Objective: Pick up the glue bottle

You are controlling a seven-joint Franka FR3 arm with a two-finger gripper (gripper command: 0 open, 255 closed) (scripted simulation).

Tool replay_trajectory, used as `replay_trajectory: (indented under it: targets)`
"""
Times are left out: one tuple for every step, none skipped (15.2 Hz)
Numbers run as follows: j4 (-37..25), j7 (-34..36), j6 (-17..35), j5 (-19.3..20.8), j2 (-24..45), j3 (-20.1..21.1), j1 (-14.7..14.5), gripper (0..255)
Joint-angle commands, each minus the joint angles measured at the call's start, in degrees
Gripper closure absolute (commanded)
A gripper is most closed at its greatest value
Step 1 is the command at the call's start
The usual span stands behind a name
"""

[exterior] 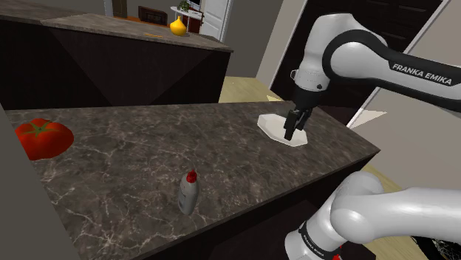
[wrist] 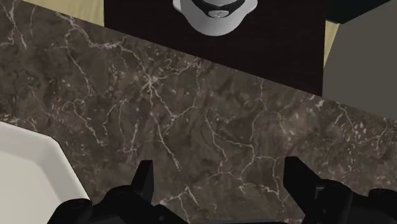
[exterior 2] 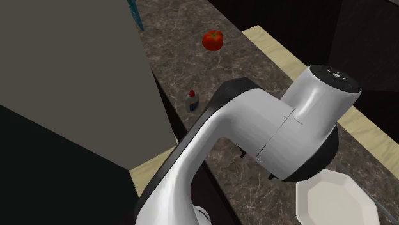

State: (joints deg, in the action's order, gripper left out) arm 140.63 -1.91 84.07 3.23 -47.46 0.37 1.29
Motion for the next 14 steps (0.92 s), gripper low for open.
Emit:
replay_trajectory:
  targets:
    - [0.0, 0.0, 0.0, 0.0, 0.0, 0.0, 0.0, 0]
    - [1.2, 1.2, 1.3, -1.5, -0.8, 0.8, -0.5, 0]
    - [2.3, 2.4, 2.6, -3.0, -1.6, 1.6, -1.1, 0]
    - [3.4, 3.5, 4.0, -4.5, -2.3, 2.5, -1.6, 0]
    - [4.4, 4.7, 5.4, -6.0, -3.0, 3.4, -2.2, 0]
    - [5.3, 5.9, 6.8, -7.5, -3.6, 4.3, -2.9, 0]
    - [6.3, 7.0, 8.3, -9.0, -4.1, 5.3, -3.5, 0]
    - [7.1, 8.2, 9.9, -10.5, -4.5, 6.3, -4.1, 0]
    - [7.9, 9.3, 11.5, -11.9, -4.9, 7.3, -4.8, 0]
    - [8.6, 10.4, 13.2, -13.4, -5.2, 8.4, -5.4, 0]
    - [9.3, 11.5, 14.9, -14.9, -5.3, 9.5, -6.1, 0]
    - [9.9, 12.6, 16.7, -16.3, -5.4, 10.6, -6.8, 0]
    - [10.4, 13.7, 18.5, -17.7, -5.4, 11.8, -7.4, 0]
    - [10.8, 14.8, 20.4, -19.1, -5.3, 13.0, -8.1, 0]
